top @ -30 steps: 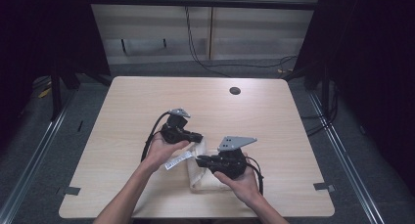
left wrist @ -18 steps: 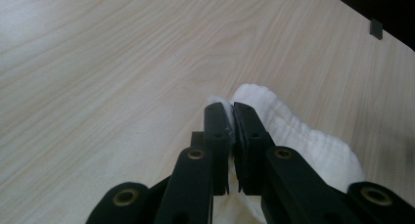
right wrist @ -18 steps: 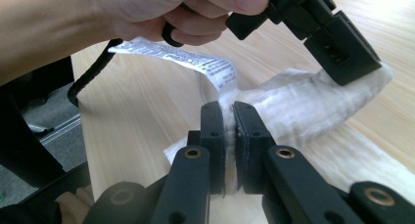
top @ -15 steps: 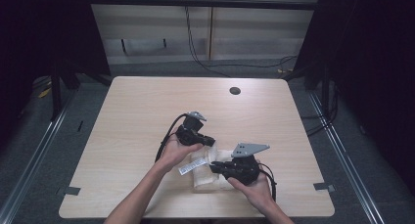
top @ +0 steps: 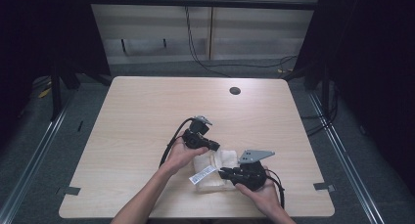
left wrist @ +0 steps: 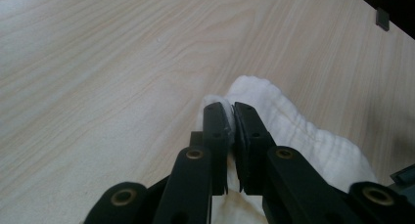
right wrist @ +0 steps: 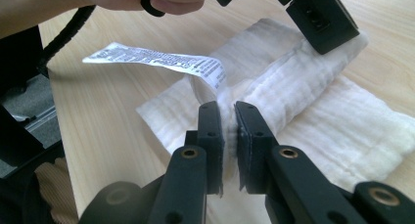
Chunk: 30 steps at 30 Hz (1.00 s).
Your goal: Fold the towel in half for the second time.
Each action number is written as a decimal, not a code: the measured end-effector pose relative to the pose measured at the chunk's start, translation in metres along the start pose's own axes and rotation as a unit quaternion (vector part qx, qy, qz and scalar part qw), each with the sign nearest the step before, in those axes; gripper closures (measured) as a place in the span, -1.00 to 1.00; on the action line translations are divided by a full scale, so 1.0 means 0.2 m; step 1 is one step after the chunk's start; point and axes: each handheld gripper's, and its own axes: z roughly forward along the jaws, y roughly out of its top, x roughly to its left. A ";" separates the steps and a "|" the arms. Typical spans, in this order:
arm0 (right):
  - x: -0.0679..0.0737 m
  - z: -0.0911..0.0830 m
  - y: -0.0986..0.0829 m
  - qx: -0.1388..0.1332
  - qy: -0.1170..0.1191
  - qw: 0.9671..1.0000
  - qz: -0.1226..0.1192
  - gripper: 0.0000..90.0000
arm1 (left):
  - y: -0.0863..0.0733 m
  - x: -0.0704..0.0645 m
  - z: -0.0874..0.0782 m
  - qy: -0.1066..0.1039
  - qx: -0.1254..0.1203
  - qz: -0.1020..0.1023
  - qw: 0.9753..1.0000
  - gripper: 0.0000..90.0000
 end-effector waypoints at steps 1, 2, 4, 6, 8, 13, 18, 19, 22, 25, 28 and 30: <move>0.00 0.00 0.00 0.000 0.000 1.000 0.000 0.83 | 0.00 0.00 0.00 0.000 0.000 0.000 1.000 0.87; 0.00 0.00 0.00 0.002 -0.001 1.000 0.000 0.81 | 0.01 -0.01 0.00 0.001 0.002 0.002 1.000 0.87; 0.00 -0.02 0.00 0.007 -0.002 1.000 -0.007 0.79 | 0.02 -0.02 0.02 0.000 0.005 0.004 1.000 0.85; 0.00 -0.02 -0.01 0.008 -0.002 1.000 -0.005 0.75 | 0.03 -0.02 0.03 -0.007 0.002 -0.001 1.000 0.84; 0.00 -0.03 -0.02 0.011 -0.005 1.000 -0.003 0.72 | 0.03 -0.02 0.06 -0.009 0.004 -0.005 1.000 0.82; -0.02 -0.04 -0.05 0.008 -0.009 1.000 0.013 0.61 | 0.03 -0.03 0.09 -0.013 0.006 -0.004 1.000 0.78; -0.02 -0.04 -0.09 0.018 -0.017 1.000 0.012 0.37 | 0.05 -0.04 0.12 -0.025 0.002 -0.006 1.000 0.67; -0.02 -0.04 -0.09 0.020 -0.023 0.999 0.015 0.31 | 0.05 -0.04 0.13 -0.031 -0.002 -0.005 1.000 0.66; -0.03 -0.04 -0.09 0.025 -0.028 0.999 0.017 0.20 | 0.06 -0.05 0.14 -0.035 -0.006 -0.006 0.999 0.60; -0.05 -0.05 -0.10 0.031 -0.029 0.999 0.024 0.03 | 0.06 -0.05 0.13 -0.040 -0.008 -0.001 0.999 0.54; -0.06 -0.07 -0.09 0.020 -0.035 0.998 0.037 -0.06 | 0.06 -0.05 0.11 -0.035 -0.018 0.003 0.999 0.41; -0.07 -0.09 -0.09 0.015 -0.045 0.998 0.044 -0.18 | 0.06 -0.05 0.09 -0.030 -0.021 0.002 0.999 0.35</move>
